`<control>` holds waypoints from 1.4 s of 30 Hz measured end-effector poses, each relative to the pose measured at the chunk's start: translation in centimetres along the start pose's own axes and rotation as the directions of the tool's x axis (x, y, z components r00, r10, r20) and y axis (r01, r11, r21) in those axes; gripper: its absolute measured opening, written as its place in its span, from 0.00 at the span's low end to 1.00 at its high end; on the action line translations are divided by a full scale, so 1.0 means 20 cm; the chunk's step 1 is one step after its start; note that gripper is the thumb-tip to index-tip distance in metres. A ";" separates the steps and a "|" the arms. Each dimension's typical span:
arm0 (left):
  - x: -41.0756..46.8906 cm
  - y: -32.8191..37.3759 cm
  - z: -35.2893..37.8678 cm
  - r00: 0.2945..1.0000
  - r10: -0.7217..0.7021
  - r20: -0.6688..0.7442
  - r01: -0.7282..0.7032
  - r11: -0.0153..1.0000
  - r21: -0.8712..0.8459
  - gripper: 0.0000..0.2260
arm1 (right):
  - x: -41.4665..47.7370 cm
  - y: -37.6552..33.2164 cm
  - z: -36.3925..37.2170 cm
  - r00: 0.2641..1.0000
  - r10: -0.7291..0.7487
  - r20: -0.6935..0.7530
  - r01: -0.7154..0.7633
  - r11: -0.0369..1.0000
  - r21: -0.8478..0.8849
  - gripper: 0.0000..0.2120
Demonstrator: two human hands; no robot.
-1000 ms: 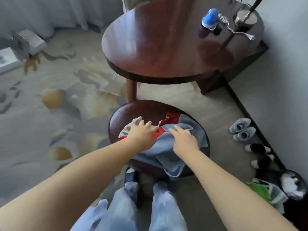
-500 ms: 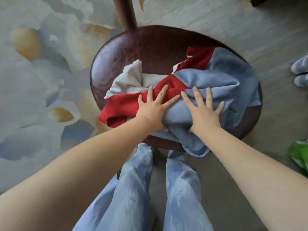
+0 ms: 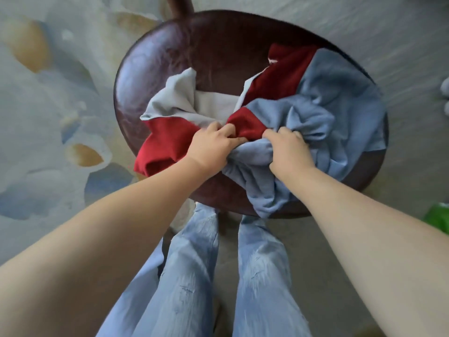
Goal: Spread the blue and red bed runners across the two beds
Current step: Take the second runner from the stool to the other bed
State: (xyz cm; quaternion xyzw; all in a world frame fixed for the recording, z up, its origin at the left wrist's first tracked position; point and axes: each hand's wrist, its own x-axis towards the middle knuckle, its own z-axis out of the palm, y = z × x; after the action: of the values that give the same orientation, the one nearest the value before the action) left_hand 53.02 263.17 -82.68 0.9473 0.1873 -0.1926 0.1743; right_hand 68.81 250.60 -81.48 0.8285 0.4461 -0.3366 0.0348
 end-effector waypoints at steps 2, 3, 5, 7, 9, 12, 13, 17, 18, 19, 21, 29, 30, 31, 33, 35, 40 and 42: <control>-0.04 0.04 -0.14 0.998 0.060 -0.035 -0.059 0.998 0.014 0.30 | -0.10 -0.02 -0.13 1.000 0.007 -0.005 -0.006 1.000 0.020 0.17; -0.07 0.07 -0.23 0.995 0.088 -0.049 -0.088 0.996 0.011 0.28 | -0.16 -0.03 -0.20 1.000 0.012 -0.024 -0.011 0.999 0.030 0.17; -0.12 0.14 -0.43 0.989 0.128 -0.079 -0.127 0.992 0.014 0.27 | -0.30 -0.04 -0.36 0.997 0.021 -0.074 -0.017 0.999 0.051 0.17; -0.17 0.20 -0.65 0.986 0.133 -0.105 -0.130 0.991 0.036 0.28 | -0.43 -0.06 -0.54 0.993 0.017 -0.117 -0.009 0.998 0.067 0.17; -0.20 0.27 -0.92 0.979 0.134 -0.154 -0.125 0.990 0.066 0.28 | -0.54 -0.06 -0.78 0.986 0.013 -0.168 0.001 0.997 0.079 0.17; -0.23 0.42 -1.39 0.959 0.150 -0.241 -0.134 0.988 0.080 0.28 | -0.70 -0.06 -1.18 0.964 -0.001 -0.267 0.030 0.994 0.104 0.18; -0.25 0.48 -1.55 0.948 0.163 -0.273 -0.142 0.985 0.096 0.28 | -0.76 -0.05 -1.32 0.950 -0.003 -0.311 0.037 0.994 0.102 0.18; -0.33 0.71 -2.10 0.888 0.235 -0.395 -0.174 0.967 0.183 0.26 | -1.04 -0.01 -1.84 0.883 -0.036 -0.467 0.054 0.998 0.024 0.17; -0.35 0.77 -2.21 0.870 0.265 -0.416 -0.192 0.959 0.209 0.26 | -1.12 0.00 -1.95 0.866 -0.037 -0.499 0.047 0.999 0.007 0.17; -0.37 0.84 -2.32 0.851 0.299 -0.431 -0.212 0.948 0.239 0.26 | -1.20 0.02 -2.05 0.848 -0.032 -0.530 0.038 0.999 -0.001 0.16; -0.39 0.97 -2.53 0.807 0.373 -0.457 -0.252 0.919 0.305 0.26 | -1.35 0.05 -2.22 0.803 -0.008 -0.596 0.008 1.000 -0.003 0.15; -0.41 1.59 -3.01 0.562 0.673 -0.480 -0.482 0.738 0.471 0.27 | -2.05 0.28 -2.55 0.575 0.181 -0.798 -0.192 0.978 0.083 0.17; -0.42 1.68 -3.05 0.518 0.707 -0.481 -0.522 0.707 0.478 0.27 | -2.16 0.31 -2.56 0.550 0.213 -0.808 -0.220 0.970 0.106 0.18; -0.44 1.77 -3.08 0.471 0.740 -0.480 -0.557 0.671 0.489 0.27 | -2.27 0.33 -2.57 0.519 0.245 -0.819 -0.250 0.960 0.129 0.19; -0.49 1.97 -3.14 0.373 0.800 -0.469 -0.614 0.592 0.522 0.27 | -2.49 0.35 -2.55 0.431 0.311 -0.847 -0.319 0.931 0.179 0.21; -0.56 2.18 -3.17 0.271 0.853 -0.446 -0.667 0.500 0.552 0.28 | -2.72 0.37 -2.50 0.336 0.390 -0.857 -0.396 0.884 0.247 0.21; -0.82 2.73 -3.04 0.018 0.942 -0.335 -0.788 0.219 0.575 0.26 | -3.31 0.38 -2.20 0.143 0.608 -0.781 -0.583 0.689 0.430 0.23; -0.96 2.94 -2.92 -0.065 0.957 -0.283 -0.829 0.106 0.550 0.26 | -3.54 0.36 -2.03 0.076 0.671 -0.738 -0.633 0.604 0.485 0.23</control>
State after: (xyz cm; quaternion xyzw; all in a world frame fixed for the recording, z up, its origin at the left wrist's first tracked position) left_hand 78.93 230.17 -8.71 0.8418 -0.4648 0.2596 0.0890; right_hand 69.11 210.21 -10.25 0.9795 -0.0296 0.1864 -0.0698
